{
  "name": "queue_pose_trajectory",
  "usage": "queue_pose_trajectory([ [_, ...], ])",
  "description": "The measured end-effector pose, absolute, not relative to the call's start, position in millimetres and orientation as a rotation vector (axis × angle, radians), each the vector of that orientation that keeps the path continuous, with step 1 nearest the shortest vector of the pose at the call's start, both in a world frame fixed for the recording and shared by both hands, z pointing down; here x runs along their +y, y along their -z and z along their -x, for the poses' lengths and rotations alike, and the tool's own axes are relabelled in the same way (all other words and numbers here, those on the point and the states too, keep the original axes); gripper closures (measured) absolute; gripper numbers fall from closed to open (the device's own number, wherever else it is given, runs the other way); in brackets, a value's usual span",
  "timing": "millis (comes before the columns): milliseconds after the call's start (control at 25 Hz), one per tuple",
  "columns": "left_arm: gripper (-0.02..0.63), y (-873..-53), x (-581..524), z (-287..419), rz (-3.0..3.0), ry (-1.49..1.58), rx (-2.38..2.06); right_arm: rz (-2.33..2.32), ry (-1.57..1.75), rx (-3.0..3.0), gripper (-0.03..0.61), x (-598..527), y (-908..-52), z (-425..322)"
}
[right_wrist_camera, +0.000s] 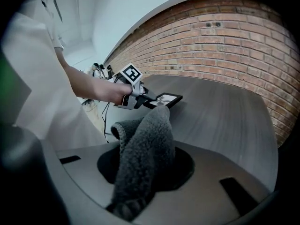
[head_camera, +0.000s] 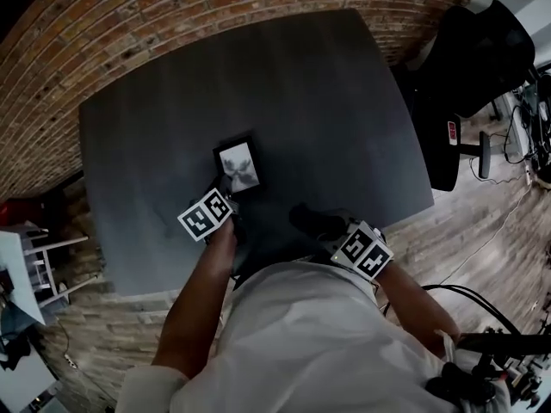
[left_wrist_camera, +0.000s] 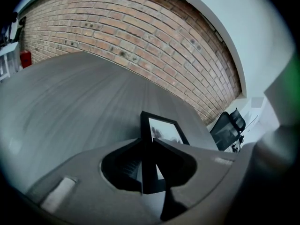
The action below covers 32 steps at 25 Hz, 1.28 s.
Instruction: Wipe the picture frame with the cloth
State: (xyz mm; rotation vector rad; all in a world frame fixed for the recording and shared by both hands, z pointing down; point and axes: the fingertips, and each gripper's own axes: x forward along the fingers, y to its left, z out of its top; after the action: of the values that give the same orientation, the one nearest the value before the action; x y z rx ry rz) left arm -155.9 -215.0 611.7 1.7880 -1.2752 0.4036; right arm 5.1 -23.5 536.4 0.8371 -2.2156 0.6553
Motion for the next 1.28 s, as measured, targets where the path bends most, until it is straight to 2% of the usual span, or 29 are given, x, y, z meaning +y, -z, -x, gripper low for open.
queue_pose_trajectory([
  [1000, 0.535, -654, -235, 149, -1.807, -0.602, -1.396, -0.886, -0.691, -2.163, 0.494, -6, -528, -61],
  [1280, 0.502, -636, -228, 152, -1.848, -0.591, -1.427, -0.867, -0.677, -2.201, 0.494, -3, -532, -66],
])
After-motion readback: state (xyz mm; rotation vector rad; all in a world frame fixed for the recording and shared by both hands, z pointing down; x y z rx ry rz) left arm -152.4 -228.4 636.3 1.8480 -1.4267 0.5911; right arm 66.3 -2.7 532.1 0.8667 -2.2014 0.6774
